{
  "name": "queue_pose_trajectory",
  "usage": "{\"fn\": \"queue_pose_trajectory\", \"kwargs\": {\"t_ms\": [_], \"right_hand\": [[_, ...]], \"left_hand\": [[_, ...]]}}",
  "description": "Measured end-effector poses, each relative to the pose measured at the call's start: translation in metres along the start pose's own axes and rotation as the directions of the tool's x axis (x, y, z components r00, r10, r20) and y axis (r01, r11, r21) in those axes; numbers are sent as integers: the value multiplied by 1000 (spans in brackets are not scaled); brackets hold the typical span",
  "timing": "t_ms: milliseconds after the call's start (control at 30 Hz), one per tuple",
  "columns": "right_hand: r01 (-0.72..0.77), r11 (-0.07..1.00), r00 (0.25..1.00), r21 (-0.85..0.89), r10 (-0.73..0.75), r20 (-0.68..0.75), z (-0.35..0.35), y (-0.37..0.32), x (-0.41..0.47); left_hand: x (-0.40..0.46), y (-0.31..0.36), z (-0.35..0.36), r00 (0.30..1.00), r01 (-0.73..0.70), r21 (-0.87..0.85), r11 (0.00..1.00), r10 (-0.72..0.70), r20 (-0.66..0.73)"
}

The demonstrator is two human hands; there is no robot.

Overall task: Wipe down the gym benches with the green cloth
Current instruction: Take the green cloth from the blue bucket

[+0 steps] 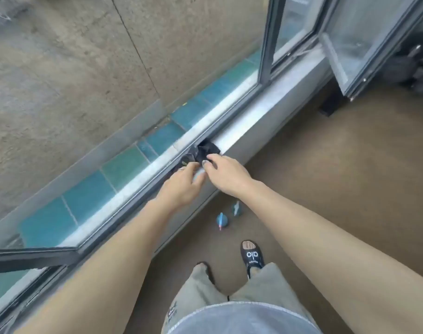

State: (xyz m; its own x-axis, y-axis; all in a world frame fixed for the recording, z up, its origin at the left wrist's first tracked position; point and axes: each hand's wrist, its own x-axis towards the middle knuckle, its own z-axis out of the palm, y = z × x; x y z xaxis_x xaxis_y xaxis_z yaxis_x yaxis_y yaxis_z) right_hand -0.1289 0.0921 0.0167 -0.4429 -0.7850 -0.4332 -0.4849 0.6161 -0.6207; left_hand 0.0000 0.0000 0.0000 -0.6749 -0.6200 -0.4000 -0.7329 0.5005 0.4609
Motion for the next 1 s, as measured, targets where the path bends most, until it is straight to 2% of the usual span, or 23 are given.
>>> {"fn": "queue_pose_trajectory", "kwargs": {"t_ms": [133,233,333,500,667,767,933,1000], "right_hand": [[-186,979,977,88,194,-93,10,54,-29],[-308,927,922,216,346,-171,33,86,-61],[-401,847,845,349,490,-215,57,119,-107],[-510,655,669,557,709,-222,101,172,-199],[-489,434,461,757,865,-198,133,225,-309],[-424,336,367,841,913,-180,157,256,-382],[-304,175,190,936,974,-121,227,315,-510],[-255,111,98,961,991,-88,259,341,-561]], "left_hand": [[1,23,41,983,-101,101,990,83,166],[-4,41,77,943,-251,137,958,210,260],[-28,65,118,864,-405,199,892,303,403],[-89,103,191,649,-675,249,694,399,648],[-163,147,267,495,-821,253,512,420,761],[-208,167,319,384,-886,197,420,426,819],[-320,201,418,245,-957,155,247,393,886],[-372,214,460,163,-977,91,193,396,904]]}}
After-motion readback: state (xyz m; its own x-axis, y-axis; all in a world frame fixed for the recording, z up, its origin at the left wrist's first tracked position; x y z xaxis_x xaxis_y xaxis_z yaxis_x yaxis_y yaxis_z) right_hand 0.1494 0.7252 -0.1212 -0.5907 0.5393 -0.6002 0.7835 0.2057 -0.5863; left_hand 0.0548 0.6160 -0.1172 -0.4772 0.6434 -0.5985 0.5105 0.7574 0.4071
